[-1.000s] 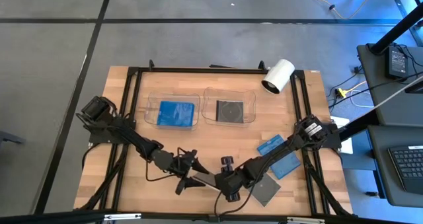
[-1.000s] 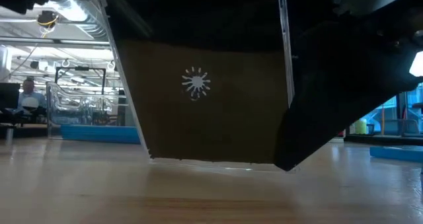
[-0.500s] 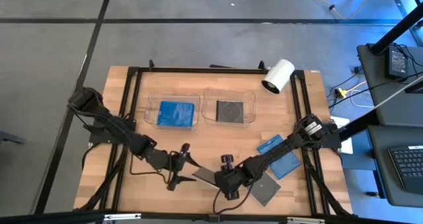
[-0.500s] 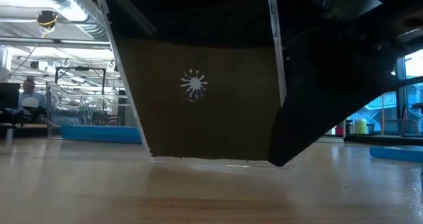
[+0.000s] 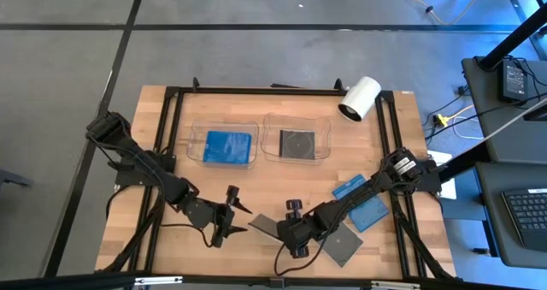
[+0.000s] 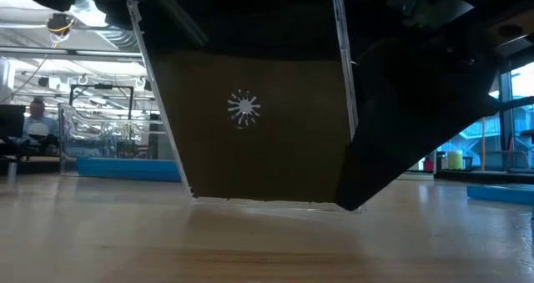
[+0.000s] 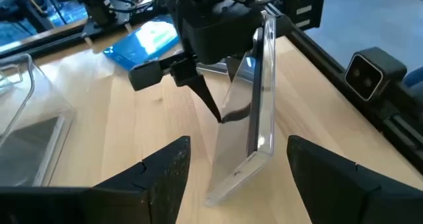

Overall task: Pick & place jewel cases by type
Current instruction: Put the left black CD case into the right transparent bin

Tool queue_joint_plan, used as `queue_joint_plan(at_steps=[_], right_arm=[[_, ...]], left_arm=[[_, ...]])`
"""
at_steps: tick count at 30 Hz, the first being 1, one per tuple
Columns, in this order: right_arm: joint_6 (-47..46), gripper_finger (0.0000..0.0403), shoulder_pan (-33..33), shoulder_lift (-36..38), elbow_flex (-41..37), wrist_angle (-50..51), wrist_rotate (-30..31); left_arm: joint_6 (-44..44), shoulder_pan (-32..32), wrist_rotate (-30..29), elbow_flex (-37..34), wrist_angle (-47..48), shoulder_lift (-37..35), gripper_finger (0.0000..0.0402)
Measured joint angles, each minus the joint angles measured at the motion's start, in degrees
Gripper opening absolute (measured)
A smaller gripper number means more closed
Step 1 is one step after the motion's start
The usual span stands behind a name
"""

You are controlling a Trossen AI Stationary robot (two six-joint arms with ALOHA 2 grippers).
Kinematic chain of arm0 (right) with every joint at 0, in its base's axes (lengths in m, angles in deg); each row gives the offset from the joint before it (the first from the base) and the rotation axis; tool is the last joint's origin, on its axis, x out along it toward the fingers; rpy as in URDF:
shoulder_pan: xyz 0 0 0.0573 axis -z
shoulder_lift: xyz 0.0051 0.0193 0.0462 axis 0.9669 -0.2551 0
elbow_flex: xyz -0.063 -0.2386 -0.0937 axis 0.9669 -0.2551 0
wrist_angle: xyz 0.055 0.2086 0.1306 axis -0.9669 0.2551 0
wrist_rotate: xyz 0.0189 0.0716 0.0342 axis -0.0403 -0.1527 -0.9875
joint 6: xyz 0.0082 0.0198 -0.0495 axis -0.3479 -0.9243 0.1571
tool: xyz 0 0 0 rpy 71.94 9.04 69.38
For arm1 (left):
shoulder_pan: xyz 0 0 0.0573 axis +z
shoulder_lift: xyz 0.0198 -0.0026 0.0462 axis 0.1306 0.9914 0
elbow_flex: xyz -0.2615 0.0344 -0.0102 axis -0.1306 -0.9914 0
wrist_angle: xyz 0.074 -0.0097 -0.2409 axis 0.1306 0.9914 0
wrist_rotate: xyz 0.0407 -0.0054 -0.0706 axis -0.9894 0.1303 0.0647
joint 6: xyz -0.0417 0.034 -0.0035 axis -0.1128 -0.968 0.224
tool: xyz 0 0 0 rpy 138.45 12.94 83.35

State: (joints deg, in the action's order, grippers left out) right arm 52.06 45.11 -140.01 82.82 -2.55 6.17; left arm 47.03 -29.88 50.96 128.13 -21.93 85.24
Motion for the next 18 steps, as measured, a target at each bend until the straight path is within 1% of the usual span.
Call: queue_joint_plan(at_steps=[3,9,18], right_arm=[[-0.03,0.015,0.0,0.0,0.0,-0.02,0.0],[-0.04,0.015,0.0,0.0,-0.02,0.0,0.0],[-0.02,0.015,0.0,0.0,-0.02,-0.03,0.04]], left_arm=[[0.05,0.03,0.0,0.0,0.01,0.0,0.023],[2.94,0.52,0.08,0.02,-0.69,0.84,0.0198],[2.82,0.48,0.15,0.0,-1.98,3.29,0.0164]])
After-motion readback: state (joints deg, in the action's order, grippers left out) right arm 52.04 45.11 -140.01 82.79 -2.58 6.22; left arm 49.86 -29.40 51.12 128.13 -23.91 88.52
